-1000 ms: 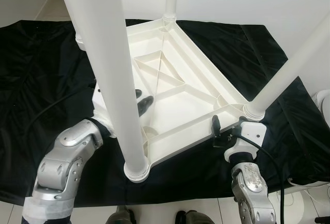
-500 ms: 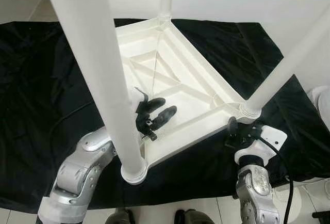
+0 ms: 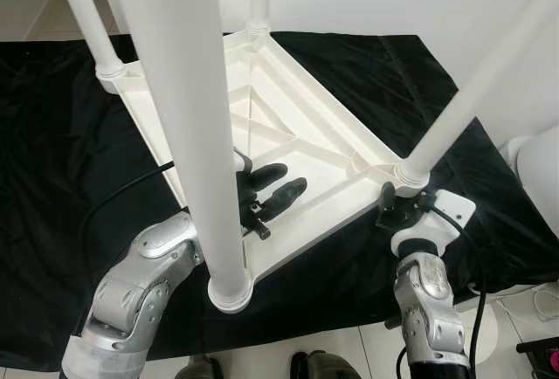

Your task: Building children table

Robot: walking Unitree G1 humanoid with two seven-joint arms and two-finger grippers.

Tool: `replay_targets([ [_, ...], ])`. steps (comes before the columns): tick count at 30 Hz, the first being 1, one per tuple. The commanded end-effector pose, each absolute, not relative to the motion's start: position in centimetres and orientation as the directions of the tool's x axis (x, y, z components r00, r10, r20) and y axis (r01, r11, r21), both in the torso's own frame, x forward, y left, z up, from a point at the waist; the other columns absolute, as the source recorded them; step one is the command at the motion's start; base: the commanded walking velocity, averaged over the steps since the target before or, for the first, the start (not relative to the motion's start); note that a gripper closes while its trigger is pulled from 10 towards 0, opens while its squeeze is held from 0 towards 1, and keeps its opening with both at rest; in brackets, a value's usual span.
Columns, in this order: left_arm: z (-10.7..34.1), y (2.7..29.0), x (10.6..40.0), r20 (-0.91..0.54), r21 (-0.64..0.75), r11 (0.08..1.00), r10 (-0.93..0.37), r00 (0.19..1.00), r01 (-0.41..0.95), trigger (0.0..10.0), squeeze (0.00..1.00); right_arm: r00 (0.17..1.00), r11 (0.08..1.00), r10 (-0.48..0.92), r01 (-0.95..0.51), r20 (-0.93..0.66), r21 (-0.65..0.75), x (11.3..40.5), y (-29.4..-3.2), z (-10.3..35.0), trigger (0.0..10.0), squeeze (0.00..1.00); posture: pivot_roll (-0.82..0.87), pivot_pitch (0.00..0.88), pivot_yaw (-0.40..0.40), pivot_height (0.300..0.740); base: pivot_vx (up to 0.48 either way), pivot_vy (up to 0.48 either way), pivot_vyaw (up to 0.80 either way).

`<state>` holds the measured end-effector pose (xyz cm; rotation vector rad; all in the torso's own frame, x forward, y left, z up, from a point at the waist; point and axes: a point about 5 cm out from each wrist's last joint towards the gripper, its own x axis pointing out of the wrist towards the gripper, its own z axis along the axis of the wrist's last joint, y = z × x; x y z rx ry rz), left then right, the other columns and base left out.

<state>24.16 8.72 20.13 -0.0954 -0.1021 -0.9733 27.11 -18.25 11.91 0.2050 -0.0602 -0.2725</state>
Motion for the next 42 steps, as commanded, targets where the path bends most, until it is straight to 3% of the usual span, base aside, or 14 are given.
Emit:
replay_targets([
  [1,20.1,8.3,23.3,0.121,-0.031,0.489,-0.864,0.489,0.872,10.0,0.0,0.961,0.941,-0.27,0.277,-0.061,0.193,27.4,-18.4,10.3,10.0,0.0,-0.07,0.123,-0.006,0.74,0.0,0.0,0.0],
  [13,20.9,7.9,22.7,0.142,-0.04,0.468,-0.872,0.468,0.883,10.0,0.0,0.973,0.957,-0.208,0.223,-0.098,0.185,31.1,-18.9,10.6,10.0,0.0,-0.06,0.124,-0.001,0.74,0.0,0.0,0.0],
  [19,21.6,7.7,22.7,0.165,-0.041,0.473,-0.865,0.473,0.88,10.0,0.0,0.989,0.977,-0.092,0.111,-0.116,0.179,33.2,-18.1,11.1,10.0,0.0,-0.05,0.127,0.003,0.74,0.0,0.0,0.0],
  [28,22.2,7.4,22.7,0.187,-0.049,0.473,-0.861,0.473,0.88,10.0,0.0,0.996,0.978,0.033,-0.015,-0.086,0.209,34.6,-16.9,11.8,10.0,0.0,-0.04,0.133,0.005,0.74,0.0,0.0,0.0],
  [35,22.5,7.1,22.6,0.198,-0.058,0.463,-0.863,0.465,0.884,10.0,0.0,0.998,0.982,0.032,-0.021,-0.059,0.187,35.6,-17.5,12.2,10.0,0.0,-0.04,0.132,0.011,0.74,0.0,0.0,0.0],
  [42,22.9,7.2,22.7,0.202,-0.047,0.463,-0.863,0.462,0.885,10.0,0.0,0.981,0.961,0.189,-0.193,0.042,0.196,35.6,-16.1,13.0,10.0,0.0,-0.04,0.129,0.017,0.74,0.0,0.0,0.0],
])
